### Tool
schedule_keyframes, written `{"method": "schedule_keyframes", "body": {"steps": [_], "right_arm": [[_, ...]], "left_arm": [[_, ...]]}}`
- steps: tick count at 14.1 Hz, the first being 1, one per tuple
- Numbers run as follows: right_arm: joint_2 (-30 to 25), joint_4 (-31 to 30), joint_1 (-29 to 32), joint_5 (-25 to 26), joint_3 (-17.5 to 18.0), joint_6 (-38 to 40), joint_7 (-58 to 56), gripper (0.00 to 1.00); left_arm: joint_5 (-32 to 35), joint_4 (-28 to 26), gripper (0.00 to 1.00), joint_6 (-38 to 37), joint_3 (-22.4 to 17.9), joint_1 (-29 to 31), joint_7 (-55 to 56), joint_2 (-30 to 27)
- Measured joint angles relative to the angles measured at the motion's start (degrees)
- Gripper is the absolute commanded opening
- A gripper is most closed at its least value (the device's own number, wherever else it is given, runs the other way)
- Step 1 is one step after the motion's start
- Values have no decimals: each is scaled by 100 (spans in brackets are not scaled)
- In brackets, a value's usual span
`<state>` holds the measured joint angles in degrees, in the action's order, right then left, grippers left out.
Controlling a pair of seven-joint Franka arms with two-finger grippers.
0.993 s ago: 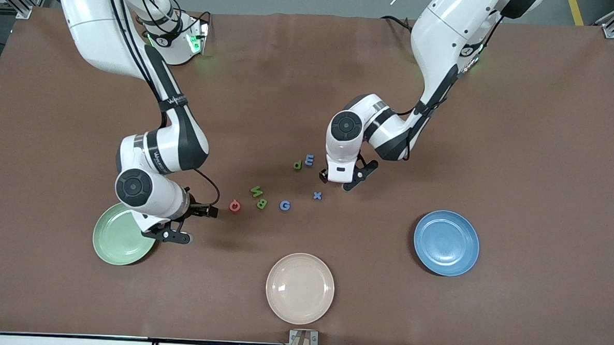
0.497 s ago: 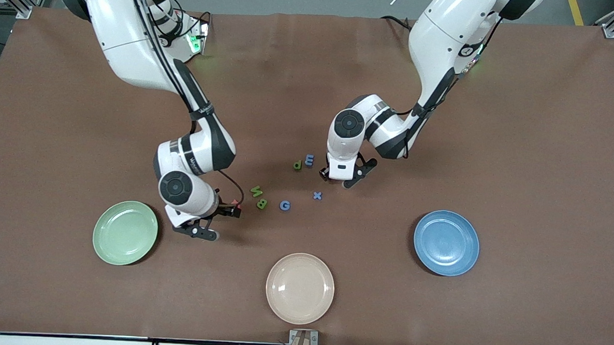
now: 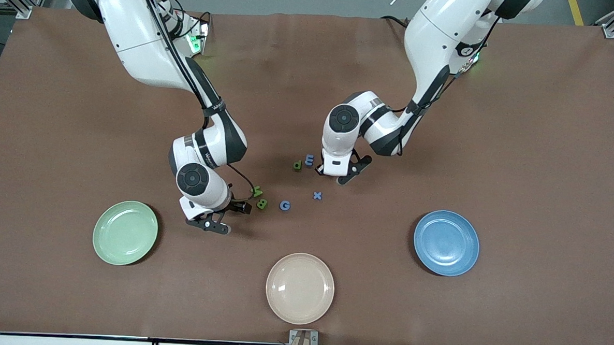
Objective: Sort upper and lower case letters into plates
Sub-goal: 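Place the green letter on the blue plate with the left gripper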
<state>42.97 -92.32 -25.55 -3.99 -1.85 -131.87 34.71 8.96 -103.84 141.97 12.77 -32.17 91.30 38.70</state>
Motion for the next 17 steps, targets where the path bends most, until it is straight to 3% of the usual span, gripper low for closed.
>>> {"method": "schedule_keyframes", "body": {"steps": [5,10,11,12,14,17], "right_arm": [[1,-100,-88,-28,7,-41,146,56],[-28,-95,-118,-34,2,-50,191,24],[-32,-92,-119,-37,4,-56,192,21],[-32,-92,-119,-38,4,-56,193,17],[-32,-92,-119,-38,2,-56,193,15],[-31,-84,-116,-38,-23,-57,193,13]], "left_arm": [[628,507,0,-126,-797,309,-332,-354],[710,820,4,-271,-876,1881,-2519,-351],[710,858,17,-266,-872,2154,-2925,-258],[710,915,49,-259,-863,2339,-3230,-136],[710,1012,100,-250,-852,2426,-3428,89],[710,1097,100,-249,-802,2310,-3417,202]]}}
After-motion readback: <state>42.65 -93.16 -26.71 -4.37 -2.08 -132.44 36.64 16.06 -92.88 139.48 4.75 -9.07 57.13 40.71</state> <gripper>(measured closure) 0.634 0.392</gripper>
